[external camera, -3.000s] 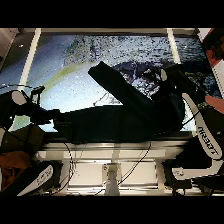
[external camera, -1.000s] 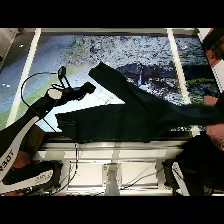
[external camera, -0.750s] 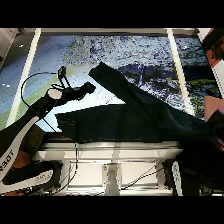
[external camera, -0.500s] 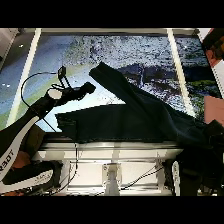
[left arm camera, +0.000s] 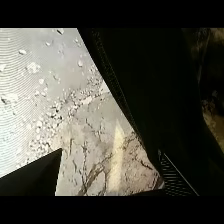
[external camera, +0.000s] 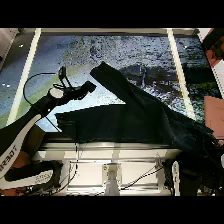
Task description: Fold the clothes and pants, and hang the long-sleeved shirts on hangers.
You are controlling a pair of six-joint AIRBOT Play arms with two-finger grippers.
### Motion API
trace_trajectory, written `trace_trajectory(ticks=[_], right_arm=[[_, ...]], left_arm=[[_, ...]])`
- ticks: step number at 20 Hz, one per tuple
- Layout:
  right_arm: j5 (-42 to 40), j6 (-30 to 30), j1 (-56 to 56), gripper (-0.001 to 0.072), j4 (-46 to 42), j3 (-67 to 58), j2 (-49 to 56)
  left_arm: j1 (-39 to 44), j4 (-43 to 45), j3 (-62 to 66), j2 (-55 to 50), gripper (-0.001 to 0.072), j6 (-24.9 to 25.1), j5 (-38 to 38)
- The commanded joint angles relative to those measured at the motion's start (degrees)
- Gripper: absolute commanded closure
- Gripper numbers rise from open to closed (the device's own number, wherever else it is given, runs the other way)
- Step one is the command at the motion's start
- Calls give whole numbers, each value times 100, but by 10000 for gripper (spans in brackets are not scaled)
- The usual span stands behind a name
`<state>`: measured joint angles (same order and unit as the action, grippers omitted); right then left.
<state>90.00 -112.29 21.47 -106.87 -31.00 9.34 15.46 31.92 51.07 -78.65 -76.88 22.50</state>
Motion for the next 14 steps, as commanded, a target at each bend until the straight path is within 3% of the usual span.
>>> trace_trajectory(ticks=[1,8,14], right_arm=[[-48,57,2,656,35,4,-7],[-431,57,4,656,33,4,-7],[-767,59,2,656,31,4,-7]], left_arm=[[28,-245,516,-546,11,2,-83],[90,-245,2166,-2205,11,-2,-22],[98,-352,2498,-2761,13,-22,-59]])
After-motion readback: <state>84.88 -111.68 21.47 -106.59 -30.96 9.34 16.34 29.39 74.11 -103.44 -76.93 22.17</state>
